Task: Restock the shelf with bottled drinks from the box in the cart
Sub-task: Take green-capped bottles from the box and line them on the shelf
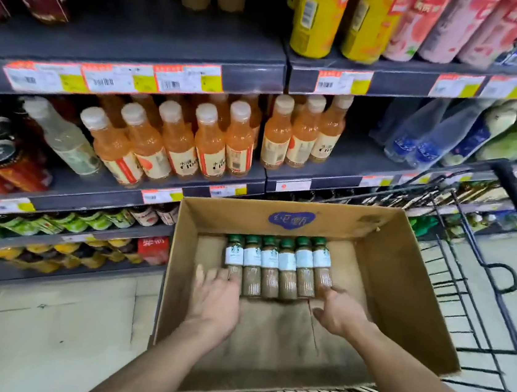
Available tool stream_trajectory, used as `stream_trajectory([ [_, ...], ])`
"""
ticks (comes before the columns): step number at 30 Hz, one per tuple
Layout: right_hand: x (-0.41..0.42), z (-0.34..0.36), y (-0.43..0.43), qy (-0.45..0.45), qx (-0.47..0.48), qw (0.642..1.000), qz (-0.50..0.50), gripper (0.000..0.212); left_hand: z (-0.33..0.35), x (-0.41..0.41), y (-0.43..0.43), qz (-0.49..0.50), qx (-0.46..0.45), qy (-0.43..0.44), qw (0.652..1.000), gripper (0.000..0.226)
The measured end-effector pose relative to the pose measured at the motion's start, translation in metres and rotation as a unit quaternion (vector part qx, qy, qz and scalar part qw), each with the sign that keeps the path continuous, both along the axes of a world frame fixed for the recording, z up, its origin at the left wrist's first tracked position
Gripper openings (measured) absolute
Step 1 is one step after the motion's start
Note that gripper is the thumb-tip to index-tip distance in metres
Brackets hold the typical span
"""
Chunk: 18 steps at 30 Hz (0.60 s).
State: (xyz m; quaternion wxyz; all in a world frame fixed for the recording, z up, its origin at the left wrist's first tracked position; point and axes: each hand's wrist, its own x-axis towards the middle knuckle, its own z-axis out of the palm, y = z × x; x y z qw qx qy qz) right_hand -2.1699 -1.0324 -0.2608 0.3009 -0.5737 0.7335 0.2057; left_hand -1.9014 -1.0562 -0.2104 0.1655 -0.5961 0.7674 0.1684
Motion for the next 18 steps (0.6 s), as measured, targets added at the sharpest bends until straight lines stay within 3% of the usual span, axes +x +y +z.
stream_trajectory([
  [7,-0.037,-0.037,-0.040,-0.021,0.012,0.998,-0.059,0.038,-0.061,-0.027,-0.019,0.148,0.104,0.046,0.982,0.037],
  [15,-0.052,-0.086,-0.073,-0.055,-0.015,0.983,-0.175,0.049,-0.121,-0.033,-0.046,0.330,0.118,0.093,0.932,0.029],
  [18,-0.053,-0.105,-0.074,-0.075,-0.010,0.972,-0.220,0.054,-0.138,-0.036,-0.052,0.374,0.123,0.107,0.913,0.040],
])
